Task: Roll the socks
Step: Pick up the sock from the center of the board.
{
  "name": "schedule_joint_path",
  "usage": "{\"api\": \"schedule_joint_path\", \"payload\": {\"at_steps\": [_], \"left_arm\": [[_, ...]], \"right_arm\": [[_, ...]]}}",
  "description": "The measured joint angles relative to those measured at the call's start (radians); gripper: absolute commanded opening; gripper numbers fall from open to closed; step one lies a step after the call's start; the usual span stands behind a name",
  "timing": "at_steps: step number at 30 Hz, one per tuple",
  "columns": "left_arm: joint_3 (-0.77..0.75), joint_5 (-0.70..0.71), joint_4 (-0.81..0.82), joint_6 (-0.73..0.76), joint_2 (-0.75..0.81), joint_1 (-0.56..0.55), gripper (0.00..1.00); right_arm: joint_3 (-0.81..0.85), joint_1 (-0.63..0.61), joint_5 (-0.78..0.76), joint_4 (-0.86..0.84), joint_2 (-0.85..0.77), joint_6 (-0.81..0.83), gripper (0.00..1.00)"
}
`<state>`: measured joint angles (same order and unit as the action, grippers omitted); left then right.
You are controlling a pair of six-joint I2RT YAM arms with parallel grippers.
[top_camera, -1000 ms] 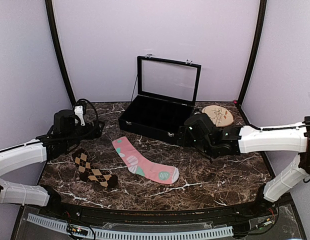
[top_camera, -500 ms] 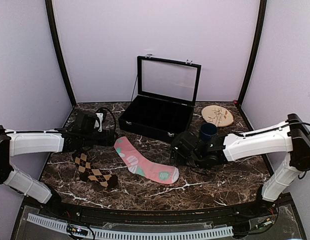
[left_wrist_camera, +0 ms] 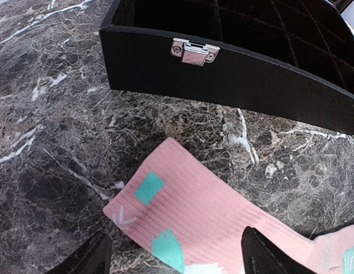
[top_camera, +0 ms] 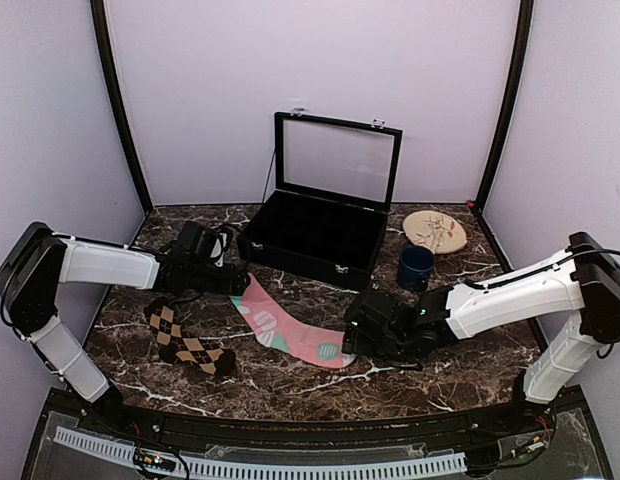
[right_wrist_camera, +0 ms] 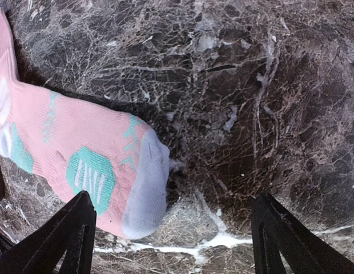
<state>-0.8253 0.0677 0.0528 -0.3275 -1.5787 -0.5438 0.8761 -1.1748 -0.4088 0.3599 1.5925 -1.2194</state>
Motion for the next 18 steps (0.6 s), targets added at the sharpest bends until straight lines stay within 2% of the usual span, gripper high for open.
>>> {"api": "schedule_joint_path", "payload": {"at_steps": [11,18], "left_arm": [[-0.06,0.022,0.001,-0.018,-0.116,0.0,0.81],[-0.062,0.032,-0.003,-0.026,-0.152,0.0,0.81]], "right_arm": [[0.005,0.0,0.048,-0.024,0.059,-0.017,0.77],[0.011,0.014,0.074,-0.066,0.067,-0.014,0.65]]}}
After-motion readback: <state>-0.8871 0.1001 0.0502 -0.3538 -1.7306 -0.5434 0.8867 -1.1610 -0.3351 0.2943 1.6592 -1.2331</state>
